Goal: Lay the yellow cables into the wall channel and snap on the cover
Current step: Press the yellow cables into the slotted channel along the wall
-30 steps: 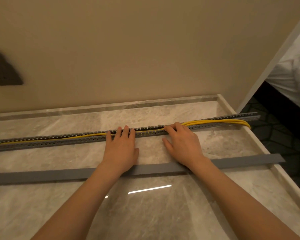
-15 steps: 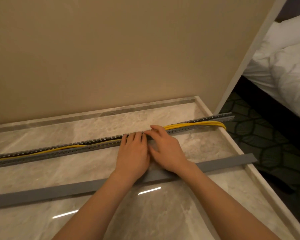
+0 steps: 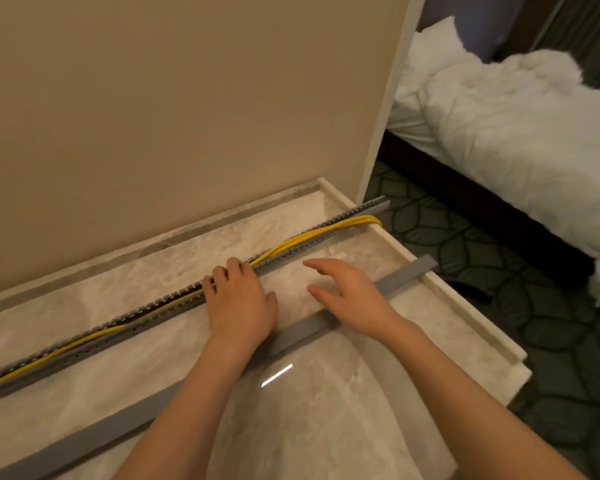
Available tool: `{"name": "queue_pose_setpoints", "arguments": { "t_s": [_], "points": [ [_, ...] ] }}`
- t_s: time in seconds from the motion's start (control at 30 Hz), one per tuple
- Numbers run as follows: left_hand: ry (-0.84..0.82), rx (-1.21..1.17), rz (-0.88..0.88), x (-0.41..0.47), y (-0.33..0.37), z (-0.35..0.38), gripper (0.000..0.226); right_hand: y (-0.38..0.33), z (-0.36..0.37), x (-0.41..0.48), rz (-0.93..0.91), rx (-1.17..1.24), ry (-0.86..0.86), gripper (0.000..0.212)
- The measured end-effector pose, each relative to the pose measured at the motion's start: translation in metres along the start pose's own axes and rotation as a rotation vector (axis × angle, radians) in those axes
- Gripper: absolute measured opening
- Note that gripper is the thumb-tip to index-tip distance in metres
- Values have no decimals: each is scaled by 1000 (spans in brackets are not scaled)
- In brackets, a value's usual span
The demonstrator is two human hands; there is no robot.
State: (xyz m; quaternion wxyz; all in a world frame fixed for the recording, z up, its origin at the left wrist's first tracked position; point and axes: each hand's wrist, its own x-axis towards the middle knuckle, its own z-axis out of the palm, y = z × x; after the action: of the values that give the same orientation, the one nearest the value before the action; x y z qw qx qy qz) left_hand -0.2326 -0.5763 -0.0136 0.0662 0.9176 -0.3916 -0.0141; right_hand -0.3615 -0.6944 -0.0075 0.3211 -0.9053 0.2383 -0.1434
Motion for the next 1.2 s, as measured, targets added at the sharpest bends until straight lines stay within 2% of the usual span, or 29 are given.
{"name": "queue_pose_setpoints", "arguments": {
  "t_s": [0.13,0.37,0.47,0.6,0.73,0.83,1.0,1.13,1.2],
  "points": [
    [74,-64,71,7,15,-8,47,9,-24,-4,100,-43,32,34],
    [103,-43,153,2,52,0,62,35,-68,18,88,-92,86,19],
    [106,-12,70,5,64,6,68,60,-89,37,79,-103,94,18],
    [97,-3,-99,12,78,15,71,102,-112,61,123,-101,118,17],
    [97,1,-188,15,91,23,74,140,-121,82,198,-92,102,16],
    [85,26,-244,20,98,26,76,165,-116,96,239,-87,23,17],
    [67,95,-312,28,110,29,78,195,-97,108,262,9,-275,34],
    [38,95,-348,31,115,30,76,204,-80,111,229,168,-385,10],
    [18,139,-338,31,114,28,75,207,-76,113,247,215,-389,10]
  ]
}}
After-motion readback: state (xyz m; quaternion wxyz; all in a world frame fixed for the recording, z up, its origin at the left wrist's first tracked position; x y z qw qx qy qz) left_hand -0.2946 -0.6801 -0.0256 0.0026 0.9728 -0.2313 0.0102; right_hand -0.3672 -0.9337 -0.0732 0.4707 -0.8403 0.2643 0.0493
